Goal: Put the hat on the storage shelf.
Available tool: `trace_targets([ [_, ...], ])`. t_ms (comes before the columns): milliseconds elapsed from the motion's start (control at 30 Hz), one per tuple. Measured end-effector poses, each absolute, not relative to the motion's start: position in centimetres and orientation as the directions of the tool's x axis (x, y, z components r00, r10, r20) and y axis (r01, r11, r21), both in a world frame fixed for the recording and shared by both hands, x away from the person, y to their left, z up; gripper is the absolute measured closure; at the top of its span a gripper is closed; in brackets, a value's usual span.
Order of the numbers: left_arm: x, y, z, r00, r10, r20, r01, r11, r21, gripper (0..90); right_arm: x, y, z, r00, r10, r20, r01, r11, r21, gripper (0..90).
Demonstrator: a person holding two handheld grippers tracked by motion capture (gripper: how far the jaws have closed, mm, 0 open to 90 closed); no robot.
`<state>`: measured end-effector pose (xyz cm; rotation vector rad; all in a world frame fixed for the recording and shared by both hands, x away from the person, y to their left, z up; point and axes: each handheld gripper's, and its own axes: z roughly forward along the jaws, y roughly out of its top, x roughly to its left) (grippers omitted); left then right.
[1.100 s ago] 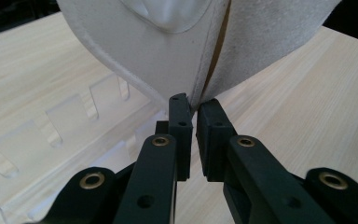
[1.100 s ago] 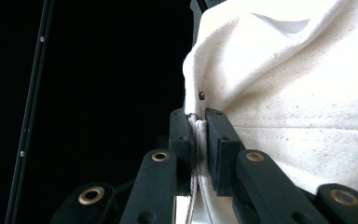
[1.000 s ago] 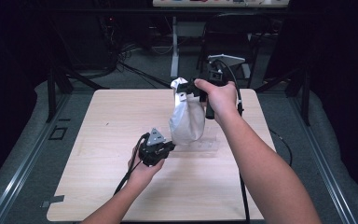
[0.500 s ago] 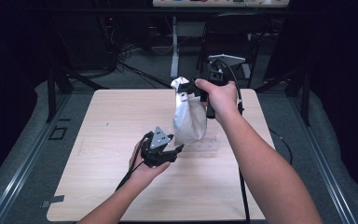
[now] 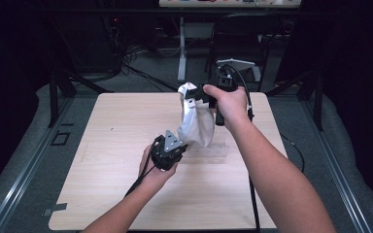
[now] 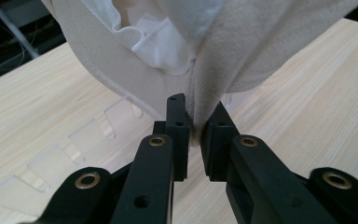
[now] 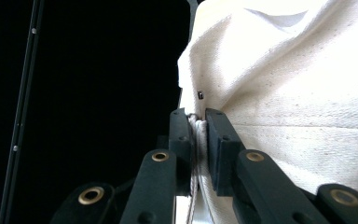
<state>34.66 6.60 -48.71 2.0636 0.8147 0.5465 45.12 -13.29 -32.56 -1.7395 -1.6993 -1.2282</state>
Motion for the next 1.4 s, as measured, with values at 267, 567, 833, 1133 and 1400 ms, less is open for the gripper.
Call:
trace_targets([
  [267, 35.0, 7.1, -50.1, 0.674, 0.739, -0.008, 0.44, -0.393, 0.808, 85.3, 45.3, -12.9, -33.8, -0.126, 0.597, 0.792, 0.951, -0.154, 0.268, 81.8],
  [567, 35.3, 7.5, -51.1, 0.677, 0.736, -0.034, 0.479, -0.405, 0.779, 85.4, 45.2, -12.8, -35.3, -0.12, 0.625, 0.772, 0.956, -0.137, 0.26, 81.8],
  [833, 35.1, 7.6, -51.2, 0.674, 0.739, -0.028, 0.462, -0.391, 0.796, 74.7, 45.2, -13.1, -35.5, -0.115, 0.626, 0.772, 0.954, -0.147, 0.261, 81.8],
  [1133, 33.7, 8.5, -50.4, 0.7, 0.714, -0.001, 0.389, -0.379, 0.84, 55.2, 45.0, -13.9, -35.4, -0.113, 0.632, 0.766, 0.952, -0.151, 0.266, 81.4],
  [1400, 32.5, 10.4, -50.3, 0.701, 0.712, -0.034, 0.403, -0.356, 0.843, 51.3, 44.7, -14.2, -35.3, -0.122, 0.649, 0.751, 0.949, -0.145, 0.279, 81.2],
])
